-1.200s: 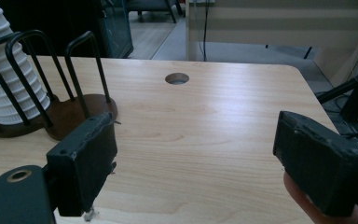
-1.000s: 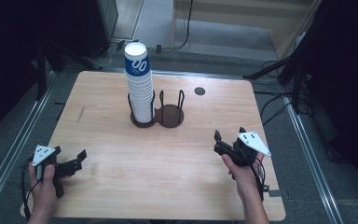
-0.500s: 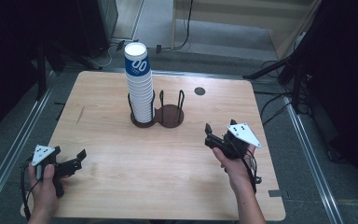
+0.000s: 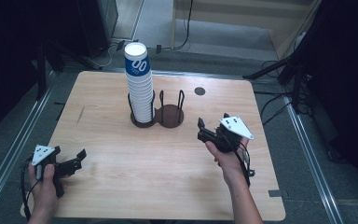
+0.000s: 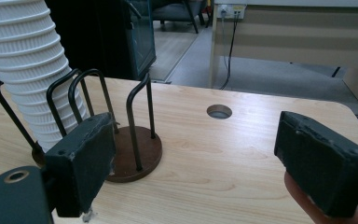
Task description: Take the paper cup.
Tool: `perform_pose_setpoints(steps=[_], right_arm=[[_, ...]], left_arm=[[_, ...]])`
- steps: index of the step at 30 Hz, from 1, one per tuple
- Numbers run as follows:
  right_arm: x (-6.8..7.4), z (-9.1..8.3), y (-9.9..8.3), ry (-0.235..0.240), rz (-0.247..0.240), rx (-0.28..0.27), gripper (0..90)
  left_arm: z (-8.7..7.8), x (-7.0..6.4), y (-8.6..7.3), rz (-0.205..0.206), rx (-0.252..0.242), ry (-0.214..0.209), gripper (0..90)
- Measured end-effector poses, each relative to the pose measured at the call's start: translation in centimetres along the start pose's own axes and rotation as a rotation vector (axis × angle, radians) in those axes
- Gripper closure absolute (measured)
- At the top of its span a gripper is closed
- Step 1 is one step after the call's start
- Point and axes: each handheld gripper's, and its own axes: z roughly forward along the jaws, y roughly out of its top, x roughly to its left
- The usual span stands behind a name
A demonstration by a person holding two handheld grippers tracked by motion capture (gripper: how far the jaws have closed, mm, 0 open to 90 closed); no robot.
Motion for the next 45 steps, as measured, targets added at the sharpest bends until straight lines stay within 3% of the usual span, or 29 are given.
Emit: perform_pose_setpoints(steps=[18,45], right_arm=[[2.7,1.7,2.0,0.057,-0.021,0.020,10.5],[7.4,4.5,4.2,0.136,-0.042,0.008,8.7]], left_arm=[[0.0,0.0,0.0,0.007,-0.001,-0.006,0.0],[0.0,-0.1,0.0,0.017,0.004,-0.016,0.0]])
